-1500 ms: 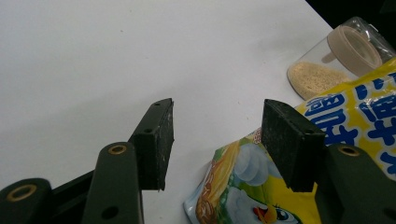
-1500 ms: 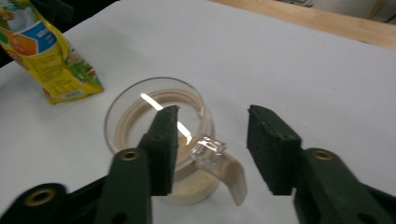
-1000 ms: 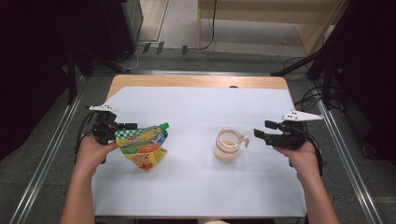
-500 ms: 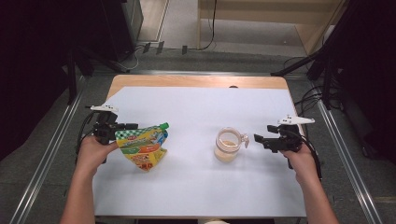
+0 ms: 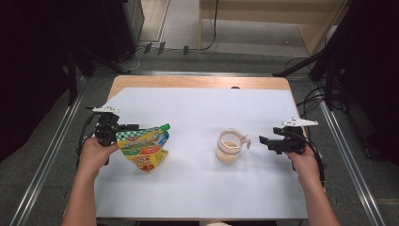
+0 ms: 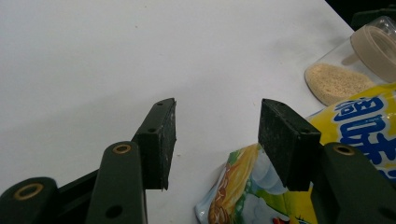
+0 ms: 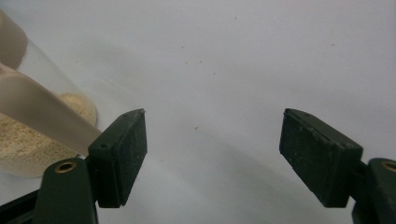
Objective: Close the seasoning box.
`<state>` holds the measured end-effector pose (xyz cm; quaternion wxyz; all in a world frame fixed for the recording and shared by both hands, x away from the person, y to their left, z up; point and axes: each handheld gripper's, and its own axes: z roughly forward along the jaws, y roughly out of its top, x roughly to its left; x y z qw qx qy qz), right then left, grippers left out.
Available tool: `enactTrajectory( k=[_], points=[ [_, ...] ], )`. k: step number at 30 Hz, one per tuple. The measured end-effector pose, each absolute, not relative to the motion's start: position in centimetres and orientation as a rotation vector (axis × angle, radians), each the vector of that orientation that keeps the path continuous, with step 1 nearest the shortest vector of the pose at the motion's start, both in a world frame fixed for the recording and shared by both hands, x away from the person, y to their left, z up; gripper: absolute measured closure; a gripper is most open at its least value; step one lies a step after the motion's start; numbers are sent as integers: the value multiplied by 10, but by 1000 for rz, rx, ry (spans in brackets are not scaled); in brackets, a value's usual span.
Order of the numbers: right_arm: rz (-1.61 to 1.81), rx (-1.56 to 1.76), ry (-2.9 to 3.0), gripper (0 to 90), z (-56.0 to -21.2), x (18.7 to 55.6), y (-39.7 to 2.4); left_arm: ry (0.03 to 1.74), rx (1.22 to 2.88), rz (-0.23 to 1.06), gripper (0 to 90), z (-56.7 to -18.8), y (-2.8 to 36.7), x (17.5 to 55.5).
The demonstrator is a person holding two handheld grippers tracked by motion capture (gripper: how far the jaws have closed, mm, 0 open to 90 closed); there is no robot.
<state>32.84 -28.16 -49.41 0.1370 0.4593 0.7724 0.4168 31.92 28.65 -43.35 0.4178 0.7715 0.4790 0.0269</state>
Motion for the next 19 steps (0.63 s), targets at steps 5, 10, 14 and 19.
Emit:
enactTrajectory(
  k=[5, 10, 14, 19],
  points=[
    [1196, 1335, 2244, 241, -496, 328, -281, 1215, 1924, 89, 455, -435, 286, 319],
    [1189, 1324, 2256, 241, -497, 328, -279, 1213, 1919, 83, 449, -437, 287, 319],
    [1191, 1333, 2249, 241, -498, 329, -279, 1212, 1899, 74, 447, -438, 288, 320],
    [1193, 1335, 2236, 241, -498, 330, -278, 1217, 1887, 76, 371, -440, 288, 322]
  ],
)
